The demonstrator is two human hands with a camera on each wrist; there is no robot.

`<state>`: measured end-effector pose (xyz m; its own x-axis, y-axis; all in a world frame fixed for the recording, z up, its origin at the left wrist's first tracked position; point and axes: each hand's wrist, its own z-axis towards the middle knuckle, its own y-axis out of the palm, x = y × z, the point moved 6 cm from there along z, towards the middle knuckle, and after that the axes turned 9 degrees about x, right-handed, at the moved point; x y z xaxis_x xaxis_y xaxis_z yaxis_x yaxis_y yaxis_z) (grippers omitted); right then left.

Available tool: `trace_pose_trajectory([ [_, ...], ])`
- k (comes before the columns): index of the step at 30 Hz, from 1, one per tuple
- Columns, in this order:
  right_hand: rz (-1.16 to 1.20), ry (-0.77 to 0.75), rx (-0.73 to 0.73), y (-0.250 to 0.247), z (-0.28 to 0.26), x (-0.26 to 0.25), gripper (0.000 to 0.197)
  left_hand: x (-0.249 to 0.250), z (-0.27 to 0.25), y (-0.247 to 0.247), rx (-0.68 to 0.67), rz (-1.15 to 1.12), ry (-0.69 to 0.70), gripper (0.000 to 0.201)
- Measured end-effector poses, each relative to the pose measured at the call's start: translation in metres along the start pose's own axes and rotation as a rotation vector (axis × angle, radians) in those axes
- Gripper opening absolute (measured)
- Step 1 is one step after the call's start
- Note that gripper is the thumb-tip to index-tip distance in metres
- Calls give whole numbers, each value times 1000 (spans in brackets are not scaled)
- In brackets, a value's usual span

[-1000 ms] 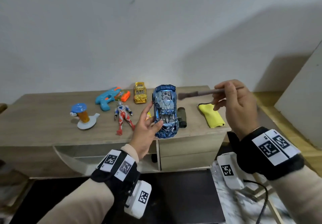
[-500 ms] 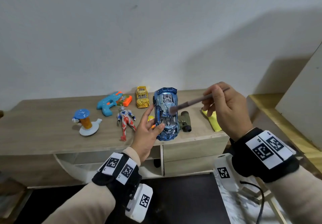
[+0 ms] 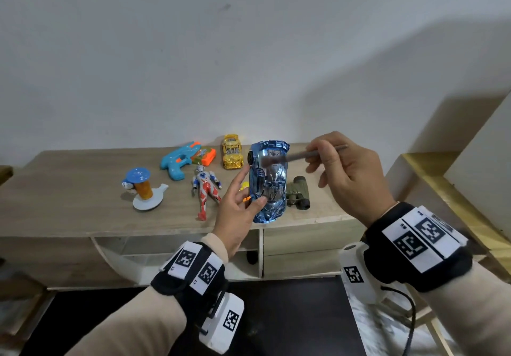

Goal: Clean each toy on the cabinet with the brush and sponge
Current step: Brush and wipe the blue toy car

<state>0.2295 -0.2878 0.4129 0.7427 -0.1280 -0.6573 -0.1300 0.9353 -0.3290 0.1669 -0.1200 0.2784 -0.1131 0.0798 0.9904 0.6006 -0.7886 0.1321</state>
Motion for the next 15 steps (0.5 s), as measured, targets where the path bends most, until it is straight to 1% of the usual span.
trace_pose_trajectory([
  [2,-49,-12,-79,8,-1,-3,28,-1,0,0,9,20,9,72],
  [3,-61,-29,-90,10,-2,-5,29,-2,0,0,9,29,12,73],
  [6,-51,-117,-12,9,1,-16,29,-2,-1,1,17,24,20,73],
  [7,-76,-142,-10,11,1,-18,28,-1,-1,1,28,35,30,73],
  [10,-153,-193,-89,23,-1,-22,29,1,-3,2,38,75,63,72],
  [11,-139,-210,-85,24,-2,-23,30,2,-4,3,41,81,67,72],
  [13,-134,-248,-32,21,-3,-25,29,2,-3,3,39,68,56,72],
  [15,-149,-230,-14,20,-3,-22,31,2,-3,4,30,38,40,72],
])
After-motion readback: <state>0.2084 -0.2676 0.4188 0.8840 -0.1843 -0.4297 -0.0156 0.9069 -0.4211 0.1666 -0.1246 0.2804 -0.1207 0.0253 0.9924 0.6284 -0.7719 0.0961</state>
